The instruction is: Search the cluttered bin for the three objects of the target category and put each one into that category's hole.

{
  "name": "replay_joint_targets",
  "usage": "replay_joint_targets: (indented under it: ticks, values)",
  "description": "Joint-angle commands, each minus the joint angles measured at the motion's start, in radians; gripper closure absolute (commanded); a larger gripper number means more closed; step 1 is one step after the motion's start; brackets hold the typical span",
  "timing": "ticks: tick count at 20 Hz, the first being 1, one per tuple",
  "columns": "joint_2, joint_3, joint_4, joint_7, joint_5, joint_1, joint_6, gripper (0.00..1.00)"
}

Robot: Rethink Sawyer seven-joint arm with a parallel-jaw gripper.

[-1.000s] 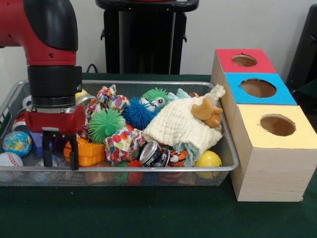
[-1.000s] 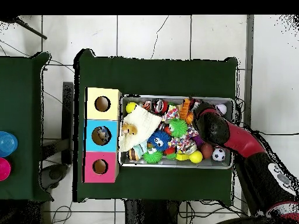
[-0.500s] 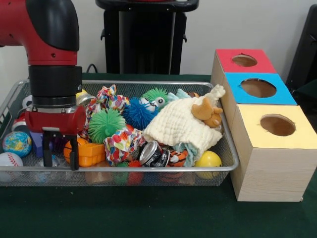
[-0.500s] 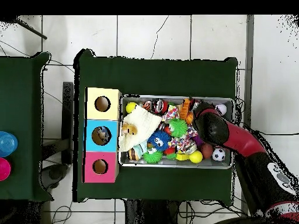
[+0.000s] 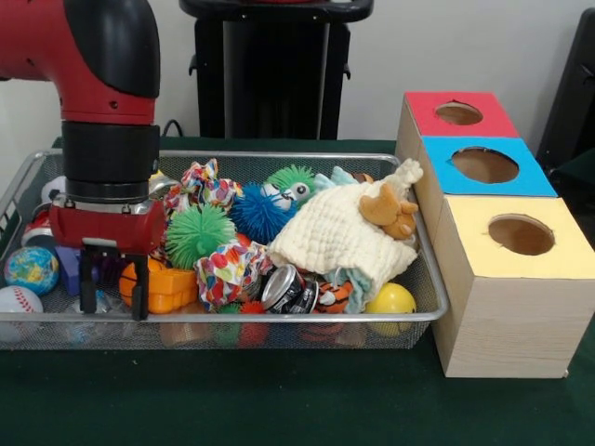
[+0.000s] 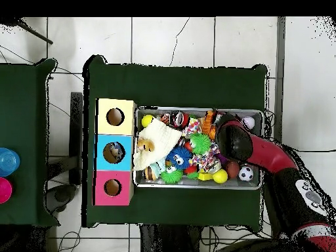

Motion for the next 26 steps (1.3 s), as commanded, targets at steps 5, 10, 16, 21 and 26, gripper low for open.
replay_joint_targets:
  ticks: [5,10,16,21,26]
  values:
    - [0.329,-0.471,-0.349,0.127,-0.034,0.253,-0.076,0.0]
    - [0.329,-0.476,-0.36,0.096,-0.049,0.265,-0.021,0.0]
    - [0.304,-0.396,-0.332,0.069,-0.044,0.214,0.02,0.0]
    - [0.195,-0.318,-0.24,0.038,-0.02,0.166,0.133,0.0]
    - [0.07,-0.269,-0.191,0.005,0.012,0.151,0.259,0.0]
